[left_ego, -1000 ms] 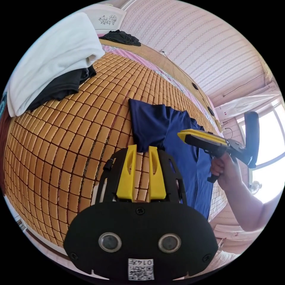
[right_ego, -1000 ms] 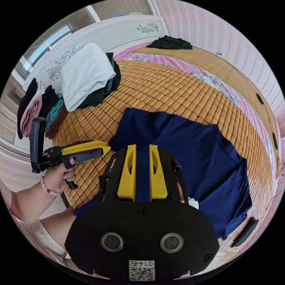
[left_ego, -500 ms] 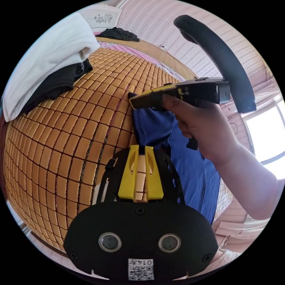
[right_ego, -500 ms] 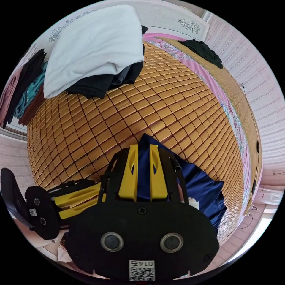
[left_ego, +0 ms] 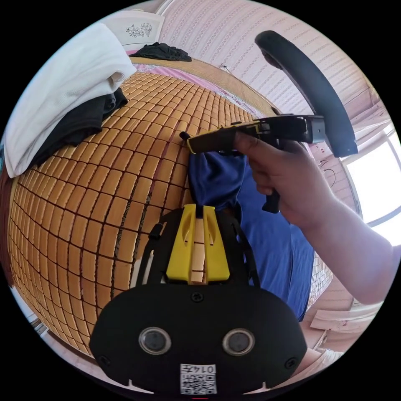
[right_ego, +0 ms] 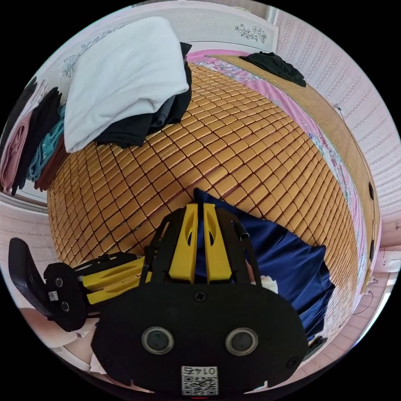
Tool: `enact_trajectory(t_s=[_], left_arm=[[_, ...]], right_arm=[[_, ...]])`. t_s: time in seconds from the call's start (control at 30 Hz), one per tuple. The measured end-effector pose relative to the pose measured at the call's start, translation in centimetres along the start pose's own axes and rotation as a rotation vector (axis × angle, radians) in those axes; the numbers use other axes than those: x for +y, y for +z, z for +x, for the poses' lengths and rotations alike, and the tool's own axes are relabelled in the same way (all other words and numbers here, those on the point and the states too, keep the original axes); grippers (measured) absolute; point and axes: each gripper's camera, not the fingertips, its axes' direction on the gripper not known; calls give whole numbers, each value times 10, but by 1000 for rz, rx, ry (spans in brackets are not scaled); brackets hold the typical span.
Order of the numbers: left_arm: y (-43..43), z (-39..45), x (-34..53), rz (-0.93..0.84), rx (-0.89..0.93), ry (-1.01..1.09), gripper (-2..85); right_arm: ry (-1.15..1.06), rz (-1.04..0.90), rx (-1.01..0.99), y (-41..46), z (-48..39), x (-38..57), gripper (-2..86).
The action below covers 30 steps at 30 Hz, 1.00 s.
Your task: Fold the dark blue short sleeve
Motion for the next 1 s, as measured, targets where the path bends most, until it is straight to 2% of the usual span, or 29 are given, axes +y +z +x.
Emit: enact_trajectory(t_s=[0.07, 0.13, 0.27, 0.33, 0.4, 0.47, 0.53, 0.7, 0.83, 1.0], left_arm=[[-6, 10, 1, 61, -24, 31, 0], [-20, 33, 1, 187, -23, 144, -2], [-35, 81, 1, 264, 87, 409, 11], [-29, 108, 4, 210, 240, 537, 41], [-15, 122, 7, 116, 319, 563, 57], [2, 131, 13, 41, 314, 571, 61], [17, 139, 18, -21, 248, 580, 60], [40, 153, 10, -64, 94, 580, 57], [66, 168, -4, -96, -4, 584, 59], [95, 179, -19, -181, -16, 541, 0]], right_arm=[[132, 118, -133, -27, 34, 19, 3], [231, 228, -151, -55, 65, 44, 4], [405, 380, -168, -126, 128, 134, 9], [458, 362, -177, -143, 145, 177, 13], [503, 291, -166, -146, 157, 216, 20], [592, 134, -146, -138, 172, 255, 27], [614, 77, -140, -140, 178, 269, 32], [495, 130, -102, -161, 181, 239, 50], [357, 174, -112, -163, 181, 170, 75], [291, 60, -137, -143, 187, 117, 32]])
